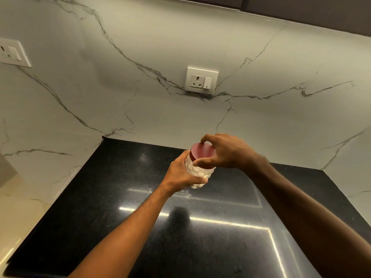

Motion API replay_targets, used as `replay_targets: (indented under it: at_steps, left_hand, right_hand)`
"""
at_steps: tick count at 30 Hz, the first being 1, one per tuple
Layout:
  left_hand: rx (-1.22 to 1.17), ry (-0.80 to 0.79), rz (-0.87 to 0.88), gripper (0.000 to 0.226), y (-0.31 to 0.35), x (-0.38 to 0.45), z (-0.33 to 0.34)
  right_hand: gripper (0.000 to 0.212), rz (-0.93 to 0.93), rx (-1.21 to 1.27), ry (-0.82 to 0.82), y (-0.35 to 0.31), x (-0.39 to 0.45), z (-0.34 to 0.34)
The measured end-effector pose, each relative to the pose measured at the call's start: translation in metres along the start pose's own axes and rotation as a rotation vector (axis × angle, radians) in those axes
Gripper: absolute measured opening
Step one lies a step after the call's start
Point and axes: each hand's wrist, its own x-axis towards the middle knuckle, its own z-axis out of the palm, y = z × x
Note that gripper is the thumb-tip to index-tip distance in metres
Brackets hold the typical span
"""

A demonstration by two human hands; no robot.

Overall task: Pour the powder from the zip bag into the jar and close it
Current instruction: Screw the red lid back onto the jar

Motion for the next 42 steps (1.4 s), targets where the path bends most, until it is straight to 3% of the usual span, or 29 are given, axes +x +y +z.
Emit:
replay_targets:
  at_steps: [5,8,12,15,19,23,32,35,38,42]
  left_hand:
    - [-0.008,0.005,-0.001,0.091,0.0,0.004,-0.003]
    - [0.004,0.0,0.01,0.091,0.0,0.006,-0.003]
    - [0.014,-0.018,0.001,0.09,-0.001,0.004,-0.001]
    - [0.002,-0.031,-0.013,0.088,-0.002,0.004,-0.002]
    - [-0.011,-0.06,-0.026,0.085,0.0,0.006,-0.006]
    - [-0.006,-0.067,-0.022,0.089,-0.001,0.006,-0.007]
    - [-0.001,-0.01,-0.019,0.087,0.005,0.004,-0.004]
    - [-0.003,-0.029,-0.023,0.087,0.004,0.004,-0.003]
    - [-0.038,-0.031,-0.039,0.089,0.003,0.003,-0.006]
    - [-0.03,-0.082,-0.025,0.09,0.006,0.005,-0.009]
  right_hand:
    - [0.09,-0.158,0.143,-0.215,0.007,-0.001,-0.01]
    - [0.082,-0.197,0.106,-0.161,0.008,0.0,-0.01]
    - [0.084,-0.058,0.043,-0.059,0.009,0.004,-0.004]
    - [0.093,-0.042,0.046,-0.149,0.012,0.005,-0.004]
    - [0.091,-0.214,0.07,-0.248,0.01,0.002,-0.006]
    - [0.087,-0.223,0.029,-0.167,0.007,0.005,-0.003]
    - [0.088,-0.004,0.041,0.123,0.003,0.008,0.014]
    - [0.09,0.061,0.009,0.021,0.001,0.008,0.013]
    - [0.091,-0.041,0.11,-0.19,0.004,0.005,0.001]
    - [0.089,-0.163,0.095,-0.184,0.003,0.0,-0.004]
